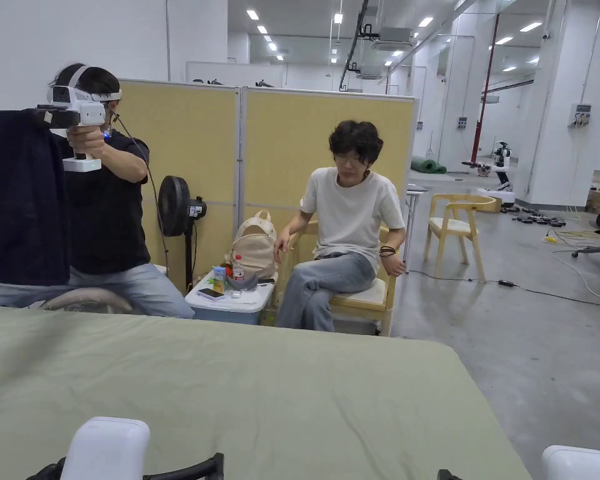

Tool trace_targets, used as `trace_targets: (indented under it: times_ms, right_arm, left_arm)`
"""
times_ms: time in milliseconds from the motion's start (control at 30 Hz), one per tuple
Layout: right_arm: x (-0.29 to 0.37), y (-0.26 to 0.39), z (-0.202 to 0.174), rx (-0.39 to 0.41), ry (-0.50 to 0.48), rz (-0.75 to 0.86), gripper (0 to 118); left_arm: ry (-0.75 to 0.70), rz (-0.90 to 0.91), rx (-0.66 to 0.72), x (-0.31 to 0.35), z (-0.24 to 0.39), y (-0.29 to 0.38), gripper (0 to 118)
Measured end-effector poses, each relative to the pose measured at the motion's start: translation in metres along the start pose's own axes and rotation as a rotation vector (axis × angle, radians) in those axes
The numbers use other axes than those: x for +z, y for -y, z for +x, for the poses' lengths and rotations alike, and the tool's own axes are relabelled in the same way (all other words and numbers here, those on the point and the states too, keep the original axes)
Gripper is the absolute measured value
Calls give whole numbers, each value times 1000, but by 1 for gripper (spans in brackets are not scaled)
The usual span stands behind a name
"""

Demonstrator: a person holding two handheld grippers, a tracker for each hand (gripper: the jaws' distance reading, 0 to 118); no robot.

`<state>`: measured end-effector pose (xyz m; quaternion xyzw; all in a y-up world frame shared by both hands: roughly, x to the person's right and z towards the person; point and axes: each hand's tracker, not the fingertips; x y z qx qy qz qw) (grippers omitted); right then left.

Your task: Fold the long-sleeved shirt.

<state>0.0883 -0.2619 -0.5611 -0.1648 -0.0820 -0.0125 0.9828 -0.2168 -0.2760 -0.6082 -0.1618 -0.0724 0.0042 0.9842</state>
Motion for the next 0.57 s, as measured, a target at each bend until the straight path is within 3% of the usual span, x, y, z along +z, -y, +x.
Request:
trace_targets:
  times_ms: [100,167,200,300,400,567]
  right_arm:
    - [1,6,-9,-12,33,129,118]
    - [1,1,-19,65,99,136,118]
    - [6,0,-19,48,88,136,118]
    - [4,-5,-12,10,-71,86,118]
    - [-5,-3,-10,73,-96,15,118]
    - [-8,6,-10,44,-104,47,118]
  left_arm:
    - [1,-1,-4,-1,3,-3,102]
    - [7,-4,1,-2,5,-6,102]
    - [12,-3,-2,-3,5,-7,102]
    - [13,-2,-10,-5,8,-9,103]
    - [14,0,-13,-6,9,-11,103]
    - [-17,13,-31,-4,16,-9,103]
